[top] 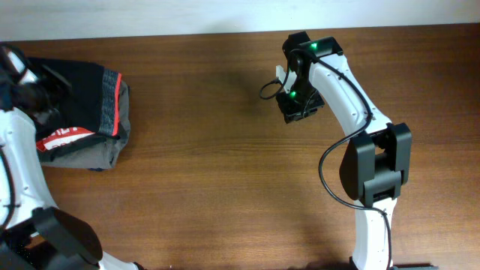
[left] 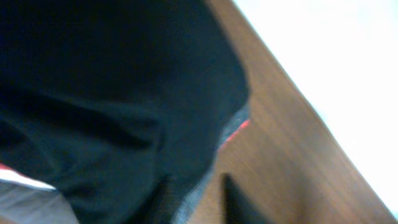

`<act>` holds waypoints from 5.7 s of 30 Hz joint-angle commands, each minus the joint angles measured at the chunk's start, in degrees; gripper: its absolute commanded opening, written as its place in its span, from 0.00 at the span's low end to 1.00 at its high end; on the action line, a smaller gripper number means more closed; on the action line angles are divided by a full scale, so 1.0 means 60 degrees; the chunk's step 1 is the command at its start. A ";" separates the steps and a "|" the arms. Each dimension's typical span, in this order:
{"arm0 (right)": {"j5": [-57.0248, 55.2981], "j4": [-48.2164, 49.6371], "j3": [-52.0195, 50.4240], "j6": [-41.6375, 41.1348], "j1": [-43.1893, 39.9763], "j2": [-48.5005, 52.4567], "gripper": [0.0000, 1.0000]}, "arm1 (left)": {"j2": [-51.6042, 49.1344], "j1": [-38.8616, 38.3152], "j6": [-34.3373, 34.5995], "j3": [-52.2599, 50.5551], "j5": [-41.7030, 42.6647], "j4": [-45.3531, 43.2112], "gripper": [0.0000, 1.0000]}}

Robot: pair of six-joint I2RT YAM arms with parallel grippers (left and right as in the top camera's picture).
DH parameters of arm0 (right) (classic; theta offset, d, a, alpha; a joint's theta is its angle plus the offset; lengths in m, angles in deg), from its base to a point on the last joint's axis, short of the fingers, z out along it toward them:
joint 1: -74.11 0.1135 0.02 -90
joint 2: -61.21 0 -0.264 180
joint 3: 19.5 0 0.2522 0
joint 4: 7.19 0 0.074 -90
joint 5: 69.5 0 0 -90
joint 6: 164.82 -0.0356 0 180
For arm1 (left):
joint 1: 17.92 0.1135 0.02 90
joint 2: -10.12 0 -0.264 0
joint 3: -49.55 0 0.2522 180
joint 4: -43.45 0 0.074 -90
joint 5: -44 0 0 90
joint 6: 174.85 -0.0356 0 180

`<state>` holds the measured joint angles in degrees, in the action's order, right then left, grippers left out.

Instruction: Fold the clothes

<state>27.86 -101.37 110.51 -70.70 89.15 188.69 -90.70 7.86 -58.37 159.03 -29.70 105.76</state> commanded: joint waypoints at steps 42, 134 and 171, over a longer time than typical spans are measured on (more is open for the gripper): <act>0.2608 0.0546 0.0204 -0.1093 -0.0940 -0.0135 0.57 | 0.3027 -0.1872 -0.3923 -0.2929 -0.0386 -0.0892 0.87; 0.0415 0.1548 -0.9260 -0.0987 -0.3013 -1.5985 0.99 | 1.1814 -0.3818 -0.4495 -0.7453 -0.4433 0.3020 0.99; 0.0918 1.3129 -1.9322 0.0240 -0.3013 -2.1209 0.99 | 1.1814 -0.3818 -0.4495 -0.7453 -0.4433 0.3020 0.99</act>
<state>32.19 -19.95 -4.22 -69.19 71.14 62.01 -19.88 -15.00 -84.48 114.55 -55.73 123.84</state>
